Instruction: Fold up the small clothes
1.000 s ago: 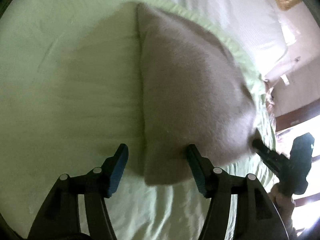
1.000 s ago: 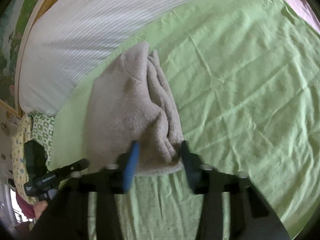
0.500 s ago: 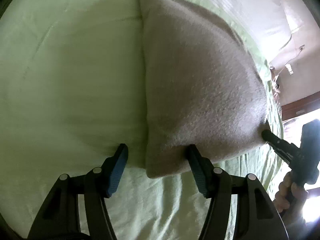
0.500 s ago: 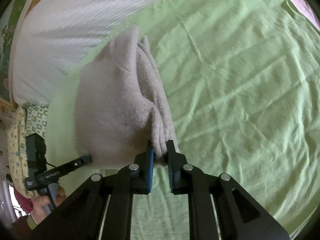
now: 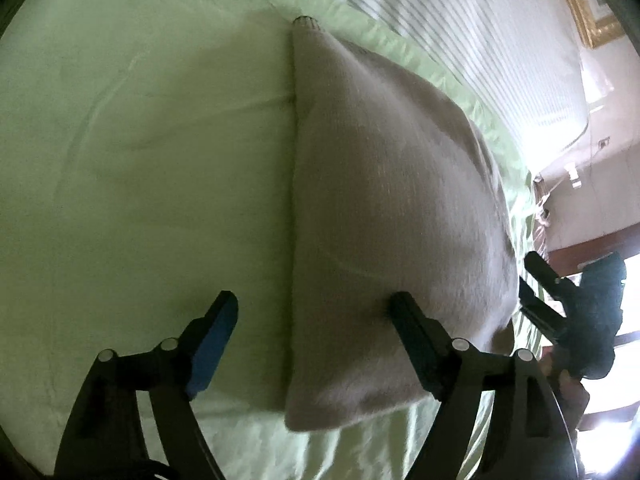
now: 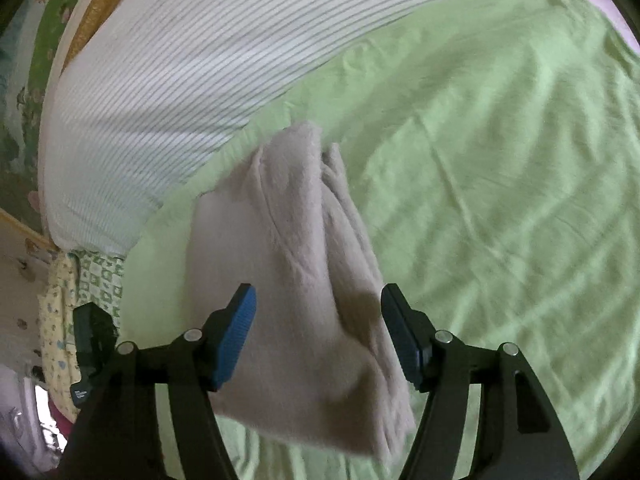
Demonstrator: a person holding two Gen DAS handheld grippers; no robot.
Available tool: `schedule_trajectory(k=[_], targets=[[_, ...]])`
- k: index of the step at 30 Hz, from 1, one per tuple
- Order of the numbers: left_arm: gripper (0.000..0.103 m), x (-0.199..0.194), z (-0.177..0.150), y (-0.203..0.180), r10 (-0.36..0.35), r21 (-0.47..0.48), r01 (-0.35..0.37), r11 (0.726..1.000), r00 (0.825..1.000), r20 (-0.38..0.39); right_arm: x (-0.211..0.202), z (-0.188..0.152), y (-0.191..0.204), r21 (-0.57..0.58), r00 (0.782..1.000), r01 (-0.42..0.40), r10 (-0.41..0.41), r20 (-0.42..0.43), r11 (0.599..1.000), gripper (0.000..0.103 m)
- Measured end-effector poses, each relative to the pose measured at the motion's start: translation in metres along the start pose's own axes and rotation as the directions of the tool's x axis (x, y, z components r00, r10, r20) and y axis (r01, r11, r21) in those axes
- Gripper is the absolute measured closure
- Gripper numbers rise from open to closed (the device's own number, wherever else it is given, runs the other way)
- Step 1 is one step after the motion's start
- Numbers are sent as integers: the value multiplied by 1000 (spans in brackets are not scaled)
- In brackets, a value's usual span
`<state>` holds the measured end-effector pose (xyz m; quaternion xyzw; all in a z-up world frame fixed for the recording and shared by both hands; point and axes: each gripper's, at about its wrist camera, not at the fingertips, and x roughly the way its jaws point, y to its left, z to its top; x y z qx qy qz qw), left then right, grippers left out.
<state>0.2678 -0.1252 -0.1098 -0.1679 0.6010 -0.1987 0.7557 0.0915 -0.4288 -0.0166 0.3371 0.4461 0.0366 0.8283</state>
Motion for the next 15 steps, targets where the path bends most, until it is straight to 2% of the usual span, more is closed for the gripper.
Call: schedule_trajectory(k=[6,15], targets=[[8,10,17,5,12,-4,-12,1000,1000,3,37,14,-9,-12,996,-16,15,-84,1000,37],[6,33,27,6,-72,-46,71,996,997,-10,50,17,-21,-6,990,-81,80,-112,997,37]])
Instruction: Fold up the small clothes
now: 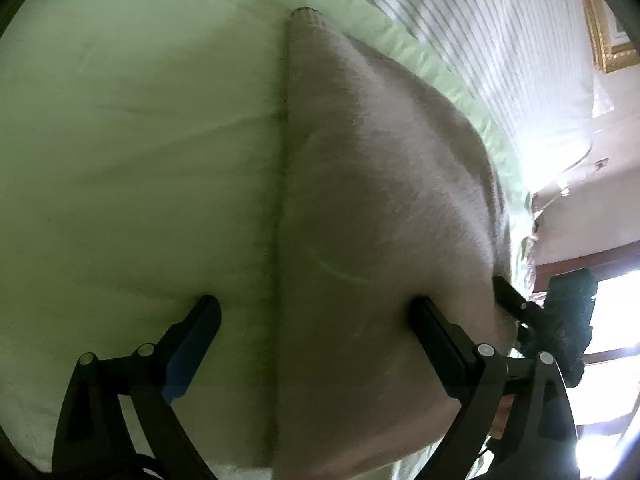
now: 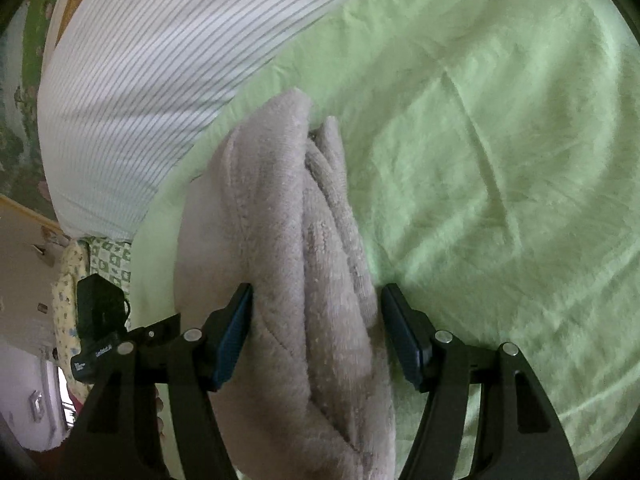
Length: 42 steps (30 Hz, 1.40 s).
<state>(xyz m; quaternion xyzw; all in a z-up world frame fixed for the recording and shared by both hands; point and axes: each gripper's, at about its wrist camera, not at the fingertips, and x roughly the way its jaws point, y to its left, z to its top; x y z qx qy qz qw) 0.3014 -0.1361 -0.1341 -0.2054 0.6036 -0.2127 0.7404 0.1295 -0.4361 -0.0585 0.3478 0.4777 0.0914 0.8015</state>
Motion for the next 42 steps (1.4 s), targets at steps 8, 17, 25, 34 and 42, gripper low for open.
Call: schedule_trajectory(k=[8,17,25,34,42], targets=[[37,12,-7,-3,-121,-2,121,993,993,2,5,0,-1,8,999,-48,49,-22,999,58],[65,-32,-19,3,-179,33,177,984,981,78,-8,-11,31,-13,997,-66,66,29,998,71],[67,-117,-50,39,-139,19,138,990,967,211,9,-45,93,-72,987,-160,160,-2,984,72],[67,-197,-102,110,-40,-38,55,998,950,309,67,-90,168,-150,958,-272,253,-134,951,72],[67,-203,-139,152,21,-89,5,996,955,295,96,-121,184,-185,948,-266,223,-227,946,72]])
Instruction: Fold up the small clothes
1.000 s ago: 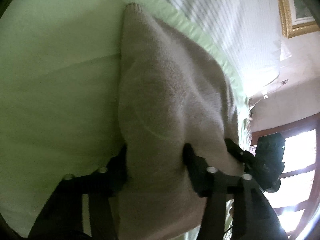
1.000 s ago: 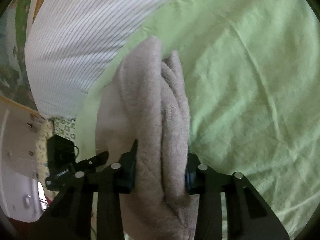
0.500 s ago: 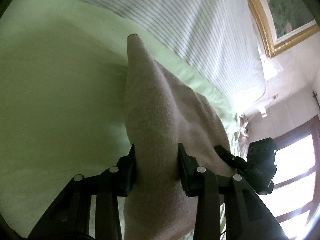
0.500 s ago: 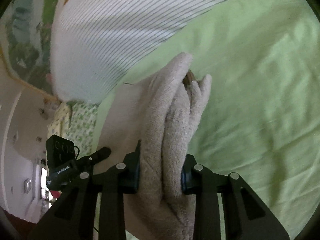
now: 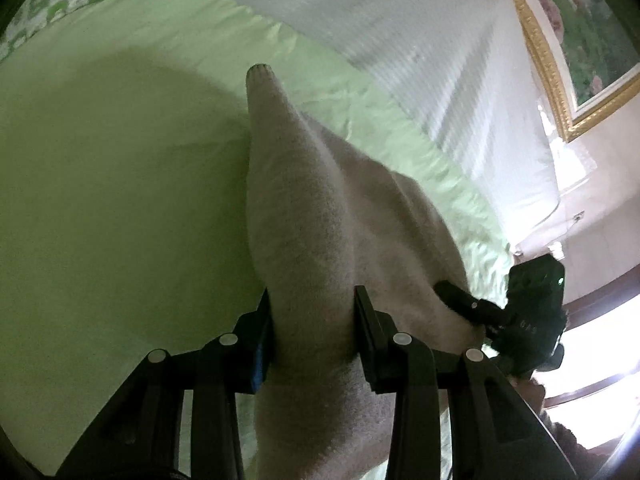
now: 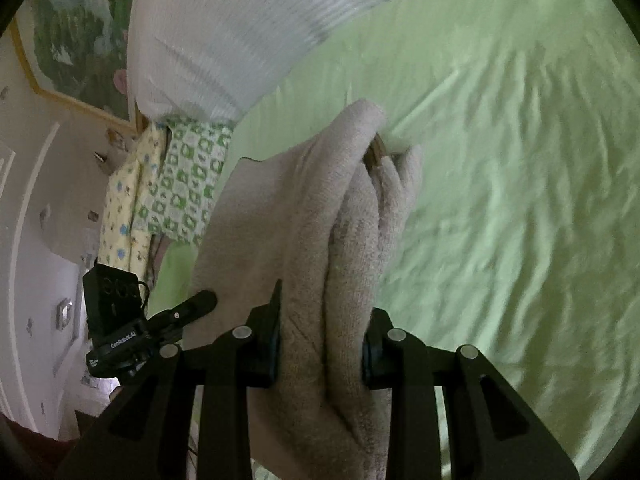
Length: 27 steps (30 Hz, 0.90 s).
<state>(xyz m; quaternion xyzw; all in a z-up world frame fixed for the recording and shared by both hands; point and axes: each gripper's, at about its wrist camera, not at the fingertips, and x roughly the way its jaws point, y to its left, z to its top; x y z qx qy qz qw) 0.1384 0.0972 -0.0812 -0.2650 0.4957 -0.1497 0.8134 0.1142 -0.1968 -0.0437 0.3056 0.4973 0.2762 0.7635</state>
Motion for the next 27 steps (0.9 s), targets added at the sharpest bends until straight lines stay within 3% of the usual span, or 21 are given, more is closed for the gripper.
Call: schedule_trajectory(k=[4,9,17,27], targets=[[67,12,-8,6,42,-1,-42,999,999,-27,11,-4,-8,-5,997,76,-76,-28,997,66],[59,19,-10,8,82,13,-82,997,996,-24,10,-6,-17,-7,994,109,-109,-20,994,55],[46,19,-12,1,173,92,-170,981,985,-20,-12,-12,-30,9,990,142,-143,21,990,50],[37,5,-24,-16,271,170,-267,949,963,2,-44,-38,-1,-92,960,269,-258,112,959,48]])
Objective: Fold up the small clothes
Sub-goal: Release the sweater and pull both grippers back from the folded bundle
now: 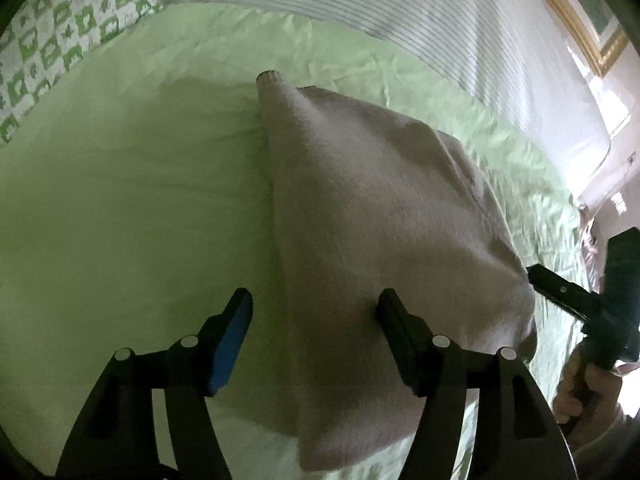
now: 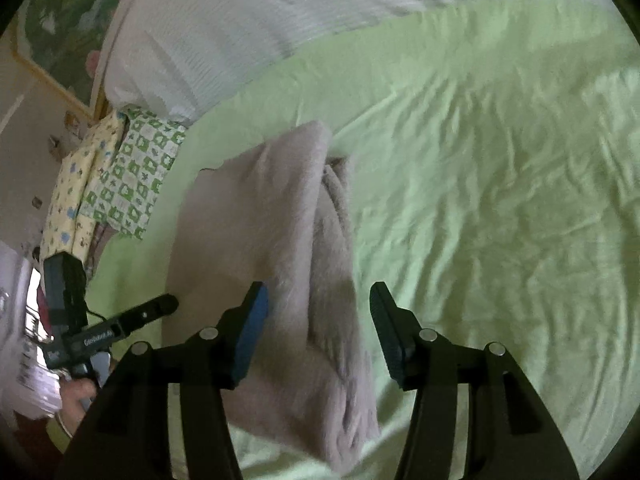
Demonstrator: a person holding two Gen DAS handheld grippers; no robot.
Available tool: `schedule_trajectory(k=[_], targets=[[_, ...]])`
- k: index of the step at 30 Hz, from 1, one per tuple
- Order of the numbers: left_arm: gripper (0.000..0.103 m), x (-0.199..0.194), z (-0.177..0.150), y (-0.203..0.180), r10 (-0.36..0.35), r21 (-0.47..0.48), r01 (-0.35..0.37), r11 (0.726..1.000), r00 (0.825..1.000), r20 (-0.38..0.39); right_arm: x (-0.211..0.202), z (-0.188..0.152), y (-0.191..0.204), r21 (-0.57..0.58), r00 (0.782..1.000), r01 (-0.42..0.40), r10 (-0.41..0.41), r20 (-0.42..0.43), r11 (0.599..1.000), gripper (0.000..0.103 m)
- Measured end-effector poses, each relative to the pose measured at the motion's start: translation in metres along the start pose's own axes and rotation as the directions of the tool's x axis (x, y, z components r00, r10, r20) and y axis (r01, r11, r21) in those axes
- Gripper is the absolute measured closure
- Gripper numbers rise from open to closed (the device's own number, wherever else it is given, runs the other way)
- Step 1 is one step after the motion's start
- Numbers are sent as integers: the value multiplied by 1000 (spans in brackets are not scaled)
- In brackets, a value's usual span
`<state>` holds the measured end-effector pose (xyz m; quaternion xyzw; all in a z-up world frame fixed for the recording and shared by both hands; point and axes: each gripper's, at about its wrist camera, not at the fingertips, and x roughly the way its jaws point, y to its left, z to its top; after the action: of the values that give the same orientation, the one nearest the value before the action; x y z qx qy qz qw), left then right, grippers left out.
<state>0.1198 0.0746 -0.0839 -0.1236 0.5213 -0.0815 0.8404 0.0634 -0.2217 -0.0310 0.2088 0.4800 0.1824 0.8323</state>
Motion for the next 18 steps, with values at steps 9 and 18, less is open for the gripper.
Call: schedule_trajectory(k=[9,18], targets=[[29,-2,-26,-6,63,84,-63,994,998,-2,0,-37,7,-174,958,278,-286,-24,945,48],[26,-26,-36,-21,115,149,-119,982,993,34,-16,-39,6,-115,961,276,-277,12,954,48]])
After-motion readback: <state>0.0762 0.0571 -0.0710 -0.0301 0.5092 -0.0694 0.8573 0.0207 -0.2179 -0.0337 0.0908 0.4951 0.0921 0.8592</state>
